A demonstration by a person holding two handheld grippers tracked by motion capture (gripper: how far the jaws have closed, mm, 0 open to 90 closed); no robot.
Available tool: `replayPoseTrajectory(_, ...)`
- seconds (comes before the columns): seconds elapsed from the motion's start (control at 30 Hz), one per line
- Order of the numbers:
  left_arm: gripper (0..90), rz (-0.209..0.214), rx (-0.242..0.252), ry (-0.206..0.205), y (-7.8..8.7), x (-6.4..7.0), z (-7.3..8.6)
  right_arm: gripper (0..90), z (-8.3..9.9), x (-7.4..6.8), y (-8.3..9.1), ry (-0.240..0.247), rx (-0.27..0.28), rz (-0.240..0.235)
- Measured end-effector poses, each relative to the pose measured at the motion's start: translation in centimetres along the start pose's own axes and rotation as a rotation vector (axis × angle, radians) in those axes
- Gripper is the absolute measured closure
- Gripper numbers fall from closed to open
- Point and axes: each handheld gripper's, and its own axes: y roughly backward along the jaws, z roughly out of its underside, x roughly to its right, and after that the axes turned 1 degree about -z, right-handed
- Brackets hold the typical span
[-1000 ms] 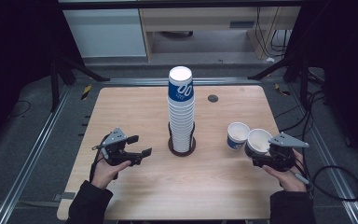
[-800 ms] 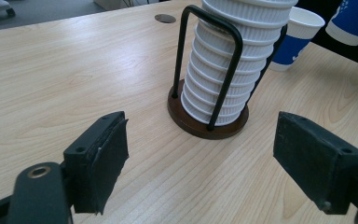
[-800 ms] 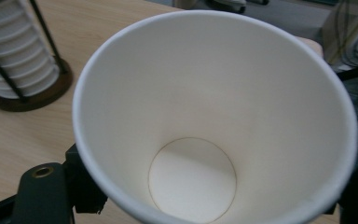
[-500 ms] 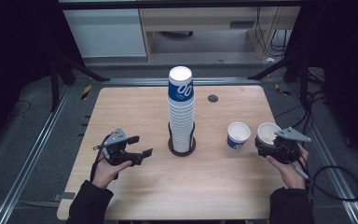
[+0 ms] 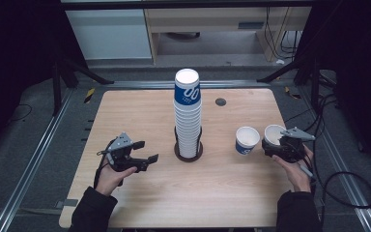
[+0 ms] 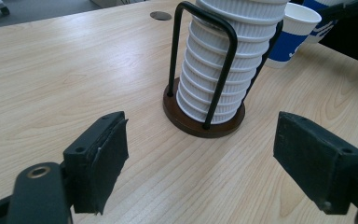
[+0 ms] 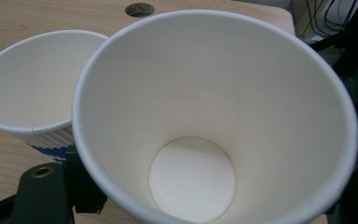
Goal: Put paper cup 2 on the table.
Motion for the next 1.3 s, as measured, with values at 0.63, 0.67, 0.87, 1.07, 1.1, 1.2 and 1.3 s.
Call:
replayPoseTrajectory(0.63,17.1,-0.011,-0.008,-0.001,0.0,-0.2,0.1,20.7,1.7,0.7,-1.8,-0.018,-0.059,-0.043)
replayPoseTrajectory(0.67,17.1,-0.013,-0.008,-0.001,0.0,-0.2,0.1,20.5,1.7,0.7,-1.9,-0.012,-0.067,-0.044)
replayPoseTrajectory(0.87,17.0,-0.02,-0.004,0.001,0.2,-0.3,0.0,15.6,1.9,0.4,-2.1,-0.006,-0.073,-0.068)
replayPoseTrajectory(1.07,16.8,-0.018,0.0,0.001,0.3,-0.3,0.0,7.1,2.2,-0.1,-1.7,0.034,-0.094,-0.046)
replayPoseTrajectory(1.1,16.8,-0.017,0.0,0.001,0.3,-0.3,0.0,7.1,2.3,-0.1,-1.5,0.028,-0.082,-0.046)
replayPoseTrajectory(1.2,16.5,-0.018,-0.008,0.002,0.3,-0.3,0.1,5.7,2.8,0.1,-1.2,0.016,-0.109,-0.038)
replayPoseTrajectory(1.3,15.8,-0.021,-0.014,0.004,0.3,-0.4,0.1,4.7,3.3,0.0,-0.9,0.006,-0.127,-0.044)
